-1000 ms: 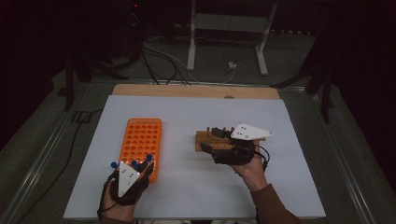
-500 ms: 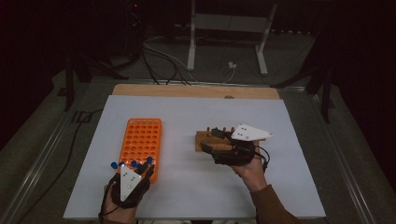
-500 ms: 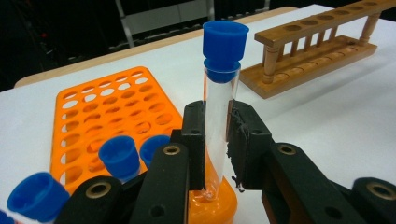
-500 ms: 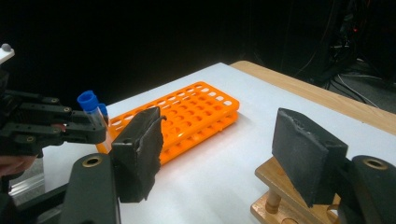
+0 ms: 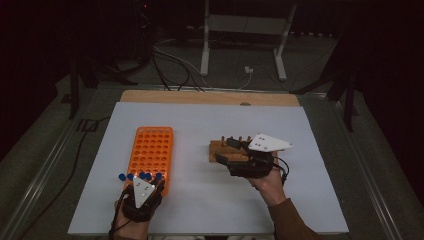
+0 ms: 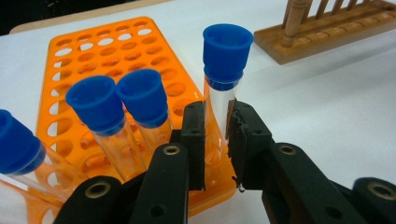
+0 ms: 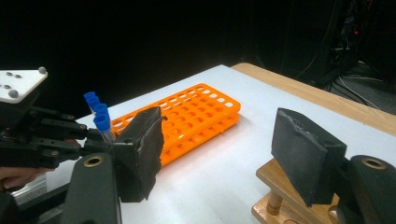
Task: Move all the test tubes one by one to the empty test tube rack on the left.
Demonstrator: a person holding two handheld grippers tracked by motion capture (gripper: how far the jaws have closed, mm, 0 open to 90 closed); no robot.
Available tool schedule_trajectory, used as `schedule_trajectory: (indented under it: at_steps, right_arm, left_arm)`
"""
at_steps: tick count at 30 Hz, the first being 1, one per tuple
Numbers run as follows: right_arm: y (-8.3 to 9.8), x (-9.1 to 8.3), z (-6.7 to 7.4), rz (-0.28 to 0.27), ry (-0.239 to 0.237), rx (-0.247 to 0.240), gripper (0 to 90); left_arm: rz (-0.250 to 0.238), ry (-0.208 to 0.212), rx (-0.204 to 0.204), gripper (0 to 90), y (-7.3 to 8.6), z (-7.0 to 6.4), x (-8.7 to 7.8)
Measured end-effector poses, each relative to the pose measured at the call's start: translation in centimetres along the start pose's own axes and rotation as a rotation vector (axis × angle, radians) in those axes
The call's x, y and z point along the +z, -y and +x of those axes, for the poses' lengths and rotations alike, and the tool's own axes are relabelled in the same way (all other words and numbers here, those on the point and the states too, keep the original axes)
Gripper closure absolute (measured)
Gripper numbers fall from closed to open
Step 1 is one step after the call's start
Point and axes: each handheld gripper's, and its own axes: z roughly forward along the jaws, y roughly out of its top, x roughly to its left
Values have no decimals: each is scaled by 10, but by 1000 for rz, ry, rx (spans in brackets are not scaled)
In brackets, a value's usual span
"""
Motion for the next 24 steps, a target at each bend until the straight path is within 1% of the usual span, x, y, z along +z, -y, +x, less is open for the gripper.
schedule_trajectory:
  at_steps: [1,3,5,6,12,16,18,20,22,24]
  right_arm:
    - [0,0,0,0,-1,0,336]
    - [0,1,1,3,-2,1,336]
    - [1,1,1,2,-5,1,337]
    - [1,1,1,3,-5,0,336]
    - [1,1,0,7,0,1,336]
    - [2,1,0,16,10,-8,330]
    - [2,1,0,18,14,-5,323]
    - [3,1,-1,20,16,-1,317]
    - [4,2,-2,24,23,0,306]
    - [5,2,-3,29,24,5,298]
  left_arm:
    - [5,-4,6,774,0,-1,1]
    - [19,-11,5,775,0,-2,4]
    - [40,-10,-6,777,2,-1,6]
    - [43,-9,-6,777,2,-1,7]
    - [45,-6,-18,778,3,-1,8]
    - [45,-4,-21,777,3,0,8]
    - [44,-2,-19,768,3,-1,7]
    - [46,9,-10,706,2,-3,7]
    - [32,5,8,624,1,-7,5]
    - [18,2,17,561,-1,-9,2]
